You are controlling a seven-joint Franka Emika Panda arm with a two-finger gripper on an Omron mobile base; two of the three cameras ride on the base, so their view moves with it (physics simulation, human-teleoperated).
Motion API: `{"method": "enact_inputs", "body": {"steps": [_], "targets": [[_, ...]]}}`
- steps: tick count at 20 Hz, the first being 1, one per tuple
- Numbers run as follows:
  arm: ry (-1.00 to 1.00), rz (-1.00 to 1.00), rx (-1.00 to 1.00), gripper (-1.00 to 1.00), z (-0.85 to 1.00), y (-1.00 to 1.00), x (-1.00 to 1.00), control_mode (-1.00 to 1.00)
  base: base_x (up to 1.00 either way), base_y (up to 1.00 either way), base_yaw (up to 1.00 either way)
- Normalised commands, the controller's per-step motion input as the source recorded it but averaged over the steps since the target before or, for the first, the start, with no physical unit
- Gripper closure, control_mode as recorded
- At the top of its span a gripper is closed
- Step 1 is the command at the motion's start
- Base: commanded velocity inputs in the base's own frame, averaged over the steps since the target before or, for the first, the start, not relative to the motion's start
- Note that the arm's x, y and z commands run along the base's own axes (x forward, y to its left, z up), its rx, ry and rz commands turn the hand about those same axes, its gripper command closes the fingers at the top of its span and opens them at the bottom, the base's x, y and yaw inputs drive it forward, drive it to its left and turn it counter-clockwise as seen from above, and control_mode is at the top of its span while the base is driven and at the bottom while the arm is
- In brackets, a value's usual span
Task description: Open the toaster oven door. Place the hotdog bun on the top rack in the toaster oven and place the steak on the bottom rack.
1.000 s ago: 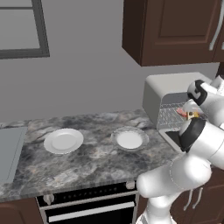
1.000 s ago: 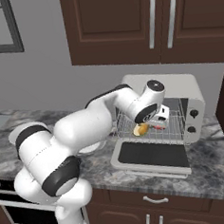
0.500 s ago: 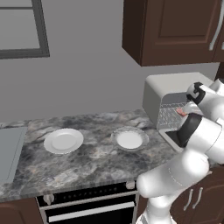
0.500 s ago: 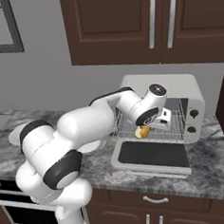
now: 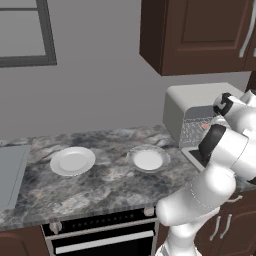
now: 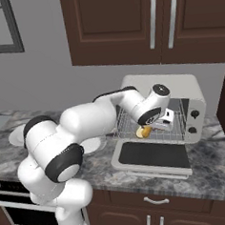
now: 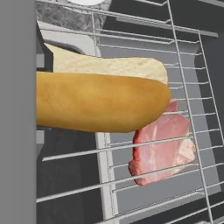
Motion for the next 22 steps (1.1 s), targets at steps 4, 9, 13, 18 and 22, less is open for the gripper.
{"method": "enact_inputs", "body": {"steps": [4,9,13,18,22], "targets": [[0.0,0.02,0.0,-1.0,-0.13,-0.21,0.0,-1.0,0.0,0.0,0.0],[0.0,0.01,0.0,-1.0,-0.01,-0.21,-0.02,-1.0,0.0,0.0,0.0],[0.0,0.0,0.0,-1.0,0.01,-0.15,0.0,-1.0,0.0,0.0,0.0],[0.0,0.0,0.0,-1.0,0.08,-0.11,0.0,-1.0,0.0,0.0,0.0],[0.0,0.0,-0.03,-1.0,0.14,-0.05,0.0,-1.0,0.0,0.0,0.0]]}}
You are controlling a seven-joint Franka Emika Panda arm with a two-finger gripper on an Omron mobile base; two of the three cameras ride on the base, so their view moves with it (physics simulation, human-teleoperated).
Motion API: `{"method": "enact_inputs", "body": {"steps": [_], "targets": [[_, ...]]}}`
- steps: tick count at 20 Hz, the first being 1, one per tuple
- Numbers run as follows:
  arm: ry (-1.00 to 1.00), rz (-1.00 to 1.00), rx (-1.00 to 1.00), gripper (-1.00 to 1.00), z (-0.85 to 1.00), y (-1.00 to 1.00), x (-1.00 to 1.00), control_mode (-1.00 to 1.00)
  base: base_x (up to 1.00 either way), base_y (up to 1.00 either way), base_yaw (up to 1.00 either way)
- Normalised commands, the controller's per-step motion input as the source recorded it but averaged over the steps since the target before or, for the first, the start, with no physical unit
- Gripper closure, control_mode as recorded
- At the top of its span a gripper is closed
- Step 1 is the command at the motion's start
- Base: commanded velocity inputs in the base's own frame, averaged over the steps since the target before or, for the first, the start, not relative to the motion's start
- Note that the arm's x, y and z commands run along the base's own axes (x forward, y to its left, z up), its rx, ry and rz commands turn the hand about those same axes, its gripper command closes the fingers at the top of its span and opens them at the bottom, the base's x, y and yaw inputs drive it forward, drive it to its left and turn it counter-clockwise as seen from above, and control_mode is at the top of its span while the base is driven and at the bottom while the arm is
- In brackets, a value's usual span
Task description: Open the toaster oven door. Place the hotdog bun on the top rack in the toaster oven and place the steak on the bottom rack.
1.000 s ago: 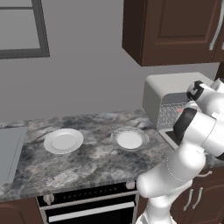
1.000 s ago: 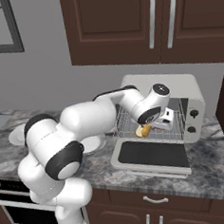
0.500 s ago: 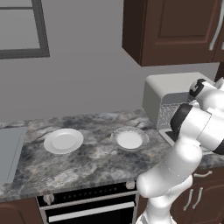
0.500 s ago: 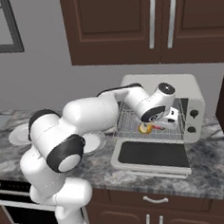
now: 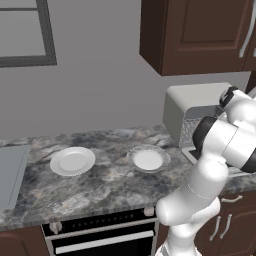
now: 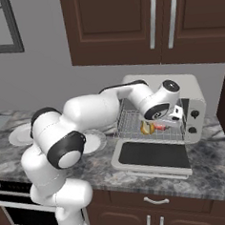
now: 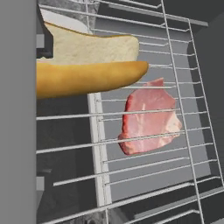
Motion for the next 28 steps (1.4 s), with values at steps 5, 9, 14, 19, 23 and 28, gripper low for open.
{"method": "enact_inputs", "body": {"steps": [5,9,14,19,23,28], "targets": [[0.0,0.0,0.0,-1.0,0.17,-0.05,-0.01,-1.0,0.0,0.0,0.0],[0.0,0.0,0.0,-1.0,0.16,-0.09,-0.24,-1.0,0.0,0.0,0.0],[0.0,0.0,-0.01,-1.0,0.13,-0.03,-0.34,-1.0,0.0,0.0,0.0],[0.0,0.01,0.0,-1.0,0.03,-0.02,-0.34,-1.0,0.0,0.0,0.0],[0.0,0.04,-0.01,-1.0,0.01,-0.1,-0.36,-1.0,0.0,0.0,0.0],[0.04,0.0,-0.08,-1.0,0.0,-0.15,-0.37,-1.0,0.0,0.0,0.0]]}}
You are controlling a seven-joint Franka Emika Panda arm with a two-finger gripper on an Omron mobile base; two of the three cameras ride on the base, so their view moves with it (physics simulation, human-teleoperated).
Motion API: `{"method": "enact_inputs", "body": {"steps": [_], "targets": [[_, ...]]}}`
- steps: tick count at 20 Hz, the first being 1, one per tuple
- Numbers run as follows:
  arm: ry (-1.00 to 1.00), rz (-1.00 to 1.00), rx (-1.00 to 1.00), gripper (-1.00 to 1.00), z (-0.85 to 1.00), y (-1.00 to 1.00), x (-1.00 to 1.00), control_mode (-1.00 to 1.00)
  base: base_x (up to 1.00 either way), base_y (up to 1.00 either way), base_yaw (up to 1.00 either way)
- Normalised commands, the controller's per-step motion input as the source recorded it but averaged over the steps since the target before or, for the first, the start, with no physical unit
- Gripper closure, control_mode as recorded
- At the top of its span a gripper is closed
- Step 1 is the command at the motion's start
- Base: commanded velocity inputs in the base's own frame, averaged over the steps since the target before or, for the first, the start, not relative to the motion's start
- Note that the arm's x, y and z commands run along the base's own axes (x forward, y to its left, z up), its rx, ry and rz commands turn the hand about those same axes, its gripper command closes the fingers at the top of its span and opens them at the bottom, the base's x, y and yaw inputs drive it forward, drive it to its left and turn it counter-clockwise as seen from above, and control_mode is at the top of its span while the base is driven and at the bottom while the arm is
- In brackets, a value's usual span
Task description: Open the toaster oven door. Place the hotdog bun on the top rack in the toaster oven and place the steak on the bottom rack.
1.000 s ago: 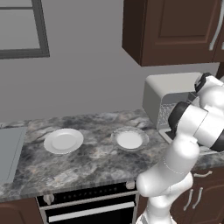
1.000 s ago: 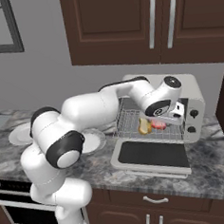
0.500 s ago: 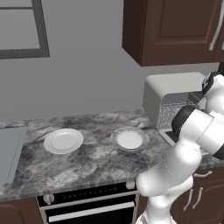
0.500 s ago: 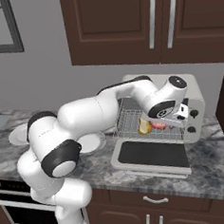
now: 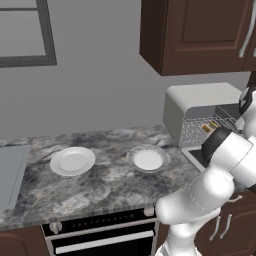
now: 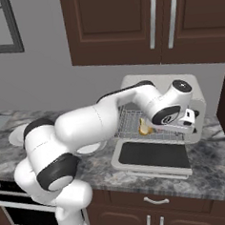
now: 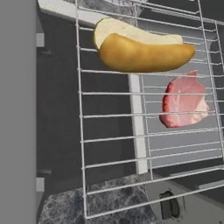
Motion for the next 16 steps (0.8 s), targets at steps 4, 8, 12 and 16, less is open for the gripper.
{"method": "enact_inputs", "body": {"steps": [4,8,12,16], "targets": [[0.06,-0.15,-0.08,-1.0,-0.12,0.0,-0.31,-1.0,0.0,0.0,0.0],[0.15,-0.16,-0.04,-1.0,-0.22,0.0,-0.2,-1.0,0.0,0.0,0.0],[0.18,-0.14,-0.02,-1.0,-0.2,0.0,-0.05,-1.0,0.0,0.0,0.0],[0.2,-0.13,-0.01,-1.0,-0.19,0.0,0.0,-1.0,0.0,0.0,0.0]]}}
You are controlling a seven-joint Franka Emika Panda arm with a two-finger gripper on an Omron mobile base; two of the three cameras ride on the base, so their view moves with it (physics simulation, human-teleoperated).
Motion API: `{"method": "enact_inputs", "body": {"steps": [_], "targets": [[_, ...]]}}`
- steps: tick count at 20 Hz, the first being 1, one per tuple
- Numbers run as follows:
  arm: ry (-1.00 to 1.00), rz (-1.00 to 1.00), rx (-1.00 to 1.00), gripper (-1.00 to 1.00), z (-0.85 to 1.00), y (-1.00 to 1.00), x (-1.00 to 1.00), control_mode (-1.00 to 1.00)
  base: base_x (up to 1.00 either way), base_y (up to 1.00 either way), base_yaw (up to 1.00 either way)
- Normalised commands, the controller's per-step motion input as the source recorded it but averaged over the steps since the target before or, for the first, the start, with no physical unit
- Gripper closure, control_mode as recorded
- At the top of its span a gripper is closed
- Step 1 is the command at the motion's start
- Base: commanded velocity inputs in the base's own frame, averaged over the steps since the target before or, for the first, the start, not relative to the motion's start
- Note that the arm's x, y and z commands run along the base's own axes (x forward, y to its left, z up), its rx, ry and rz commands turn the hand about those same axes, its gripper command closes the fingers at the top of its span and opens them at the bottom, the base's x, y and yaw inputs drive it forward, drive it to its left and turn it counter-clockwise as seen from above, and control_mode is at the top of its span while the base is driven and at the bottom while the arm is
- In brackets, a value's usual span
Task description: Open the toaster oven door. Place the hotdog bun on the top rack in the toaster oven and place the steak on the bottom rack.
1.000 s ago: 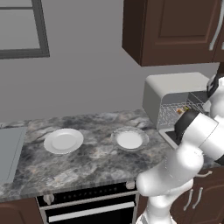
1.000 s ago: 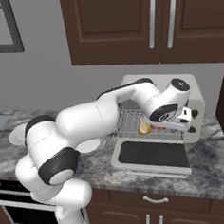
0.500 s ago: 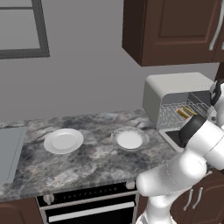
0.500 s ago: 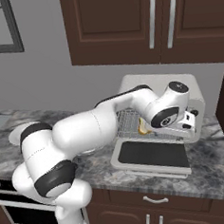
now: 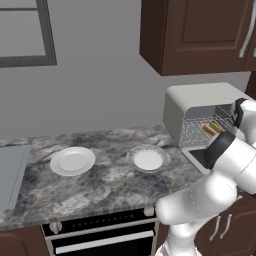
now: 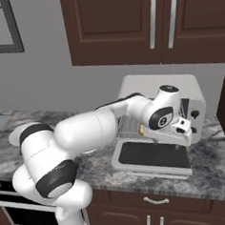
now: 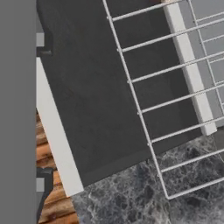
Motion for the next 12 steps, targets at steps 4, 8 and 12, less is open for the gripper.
{"method": "enact_inputs", "body": {"steps": [4,8,12], "targets": [[0.15,-0.09,0.0,-1.0,-0.14,-0.01,-0.04,-1.0,0.0,0.0,0.0],[0.16,-0.1,0.0,-1.0,-0.21,0.0,-0.09,-1.0,0.0,0.0,0.0],[0.07,-0.15,0.0,-1.0,-0.3,0.01,-0.01,-1.0,0.0,0.0,0.0]]}}
